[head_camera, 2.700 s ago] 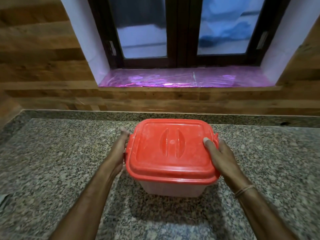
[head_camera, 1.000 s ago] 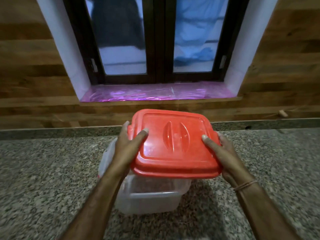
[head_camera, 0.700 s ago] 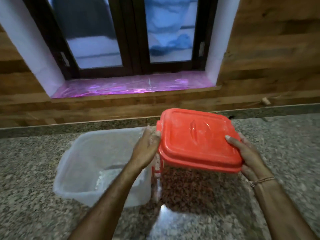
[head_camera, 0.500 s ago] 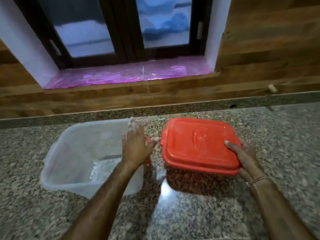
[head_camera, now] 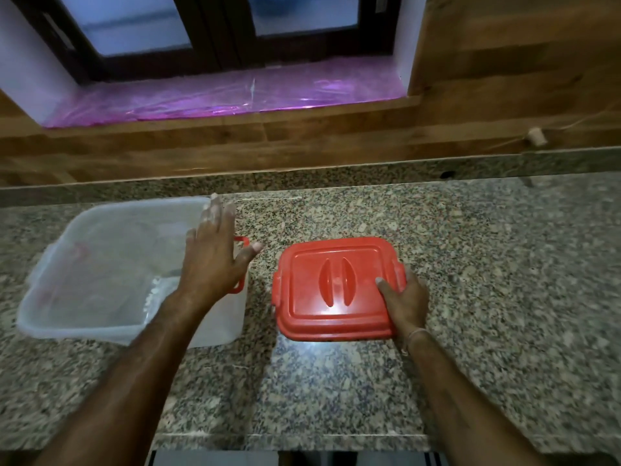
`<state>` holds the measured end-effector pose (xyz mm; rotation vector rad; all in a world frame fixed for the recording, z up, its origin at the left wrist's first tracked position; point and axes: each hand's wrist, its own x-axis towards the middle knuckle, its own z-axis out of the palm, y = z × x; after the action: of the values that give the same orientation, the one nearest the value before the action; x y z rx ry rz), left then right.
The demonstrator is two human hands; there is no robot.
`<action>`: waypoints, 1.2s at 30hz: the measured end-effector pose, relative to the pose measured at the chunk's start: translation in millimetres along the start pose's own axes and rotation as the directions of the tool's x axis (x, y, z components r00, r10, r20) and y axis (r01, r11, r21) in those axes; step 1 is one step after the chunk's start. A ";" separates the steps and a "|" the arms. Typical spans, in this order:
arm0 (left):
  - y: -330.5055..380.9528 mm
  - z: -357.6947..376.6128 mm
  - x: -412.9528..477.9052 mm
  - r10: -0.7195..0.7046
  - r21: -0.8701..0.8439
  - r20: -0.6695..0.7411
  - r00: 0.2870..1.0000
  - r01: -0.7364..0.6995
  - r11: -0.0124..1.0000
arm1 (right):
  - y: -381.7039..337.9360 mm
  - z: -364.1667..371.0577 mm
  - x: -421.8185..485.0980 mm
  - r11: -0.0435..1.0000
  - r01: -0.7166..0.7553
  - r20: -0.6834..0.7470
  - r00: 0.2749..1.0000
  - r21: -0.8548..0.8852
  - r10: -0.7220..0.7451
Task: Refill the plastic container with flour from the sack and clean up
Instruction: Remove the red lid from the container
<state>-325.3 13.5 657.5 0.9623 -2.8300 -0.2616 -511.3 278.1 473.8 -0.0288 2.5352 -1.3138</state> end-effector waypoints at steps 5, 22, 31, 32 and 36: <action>1.6 1.7 0.5 -0.003 0.016 0.005 1.000 0.003 1.000 | -1.1 4.8 -6.0 0.982 0.046 -0.036 0.998 -0.185 -0.053; -49.0 -34.6 -29.7 -0.038 -0.121 -0.071 0.997 0.029 0.992 | -150.4 28.4 -66.3 0.872 0.482 -0.012 0.876 0.083 -0.483; -224.7 -125.3 -97.3 -0.209 -0.097 -0.218 0.953 0.192 0.977 | -334.9 145.2 -201.6 0.554 0.786 0.107 0.548 0.275 -0.830; -246.3 -133.8 -105.9 -0.236 -0.094 -0.213 0.948 0.221 0.971 | -346.2 161.9 -217.9 0.543 0.799 0.151 0.522 0.257 -0.839; -342.3 -165.0 -142.1 -0.316 -0.077 -0.237 0.919 0.306 0.949 | -388.5 231.9 -287.9 0.478 0.863 0.334 0.408 0.162 -0.850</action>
<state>19.3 -185.9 736.0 1.3355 -2.4332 -0.2120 -218.6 -91.7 729.0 -1.6582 2.1693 -1.3292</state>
